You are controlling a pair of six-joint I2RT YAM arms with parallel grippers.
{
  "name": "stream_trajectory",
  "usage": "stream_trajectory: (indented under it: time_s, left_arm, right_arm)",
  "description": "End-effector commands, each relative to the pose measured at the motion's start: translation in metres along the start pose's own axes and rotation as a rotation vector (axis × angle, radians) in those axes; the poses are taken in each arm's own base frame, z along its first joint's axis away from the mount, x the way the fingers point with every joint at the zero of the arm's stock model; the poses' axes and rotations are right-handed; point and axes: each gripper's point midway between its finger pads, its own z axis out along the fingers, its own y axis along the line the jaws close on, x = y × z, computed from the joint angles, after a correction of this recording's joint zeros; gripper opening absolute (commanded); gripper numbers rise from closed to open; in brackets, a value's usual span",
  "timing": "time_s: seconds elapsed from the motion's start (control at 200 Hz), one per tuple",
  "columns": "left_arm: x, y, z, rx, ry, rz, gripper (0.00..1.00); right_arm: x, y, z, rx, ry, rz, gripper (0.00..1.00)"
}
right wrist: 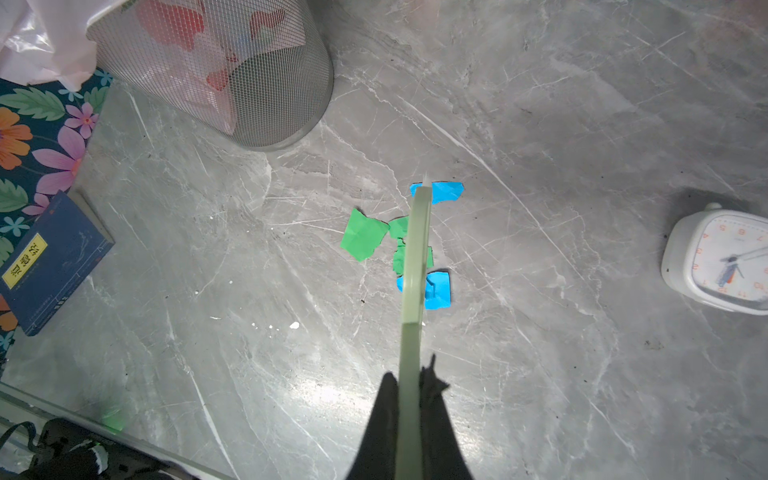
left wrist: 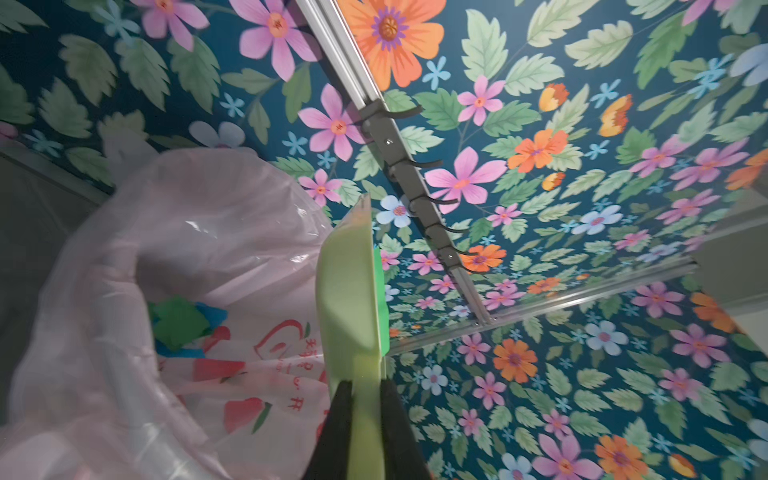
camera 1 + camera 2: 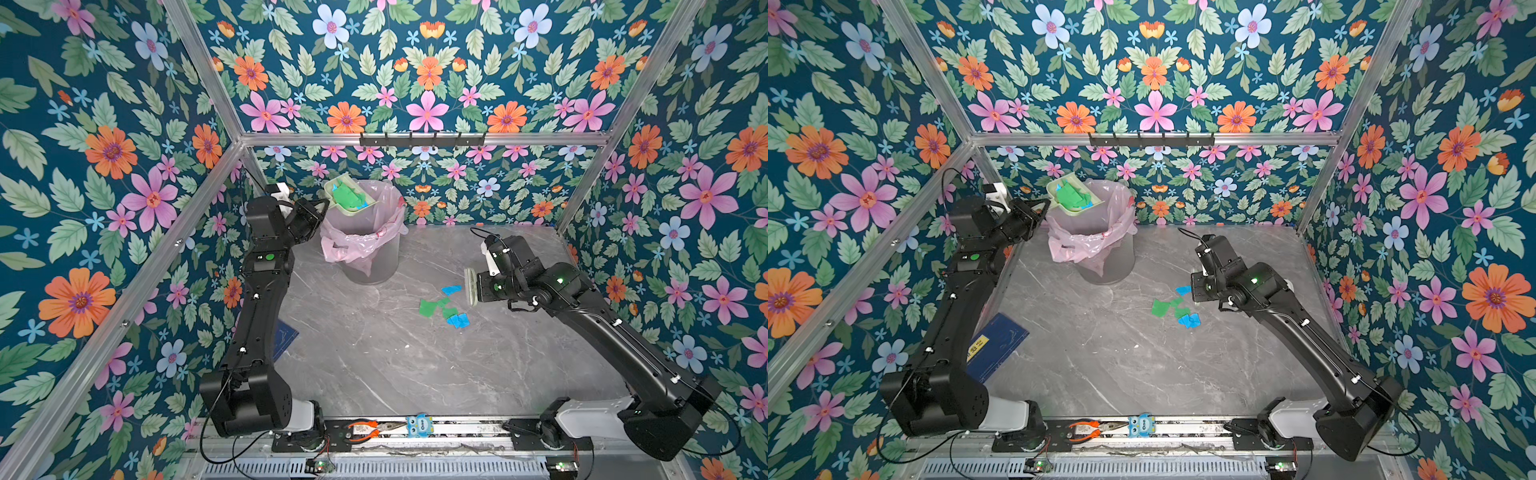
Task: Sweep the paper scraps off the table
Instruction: 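Carry the dustpan over the wastebasket with the left gripper and tip it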
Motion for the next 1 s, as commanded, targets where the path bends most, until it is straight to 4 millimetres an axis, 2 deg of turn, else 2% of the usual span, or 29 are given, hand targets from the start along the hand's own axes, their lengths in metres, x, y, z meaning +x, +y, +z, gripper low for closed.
stream_trajectory:
  time_s: [0.0, 0.19, 0.38, 0.735, 0.86, 0.995]
  left_arm:
    - [-0.002, 0.026, -0.003, -0.149, -0.011, 0.111, 0.0]
    - [-0.01, 0.034, 0.002, -0.212, -0.012, 0.173, 0.0]
    - [-0.004, 0.035, 0.015, -0.27, 0.033, 0.25, 0.0]
    - [0.002, 0.035, 0.024, -0.436, 0.068, 0.434, 0.0]
    - [0.006, 0.024, 0.026, -0.531, 0.054, 0.566, 0.0]
    - [0.012, 0.012, 0.032, -0.554, 0.063, 0.626, 0.0]
  right_arm:
    - [-0.007, -0.001, 0.002, 0.013, -0.032, -0.001, 0.0]
    - [-0.006, -0.001, 0.006, 0.016, -0.028, -0.005, 0.0]
    - [-0.005, -0.003, 0.007, 0.022, -0.032, -0.008, 0.0]
    - [-0.002, -0.008, 0.005, 0.034, -0.043, -0.009, 0.0]
    - [0.0, -0.008, 0.007, 0.034, -0.041, -0.009, 0.0]
    - [0.001, -0.006, 0.01, 0.023, -0.036, -0.008, 0.0]
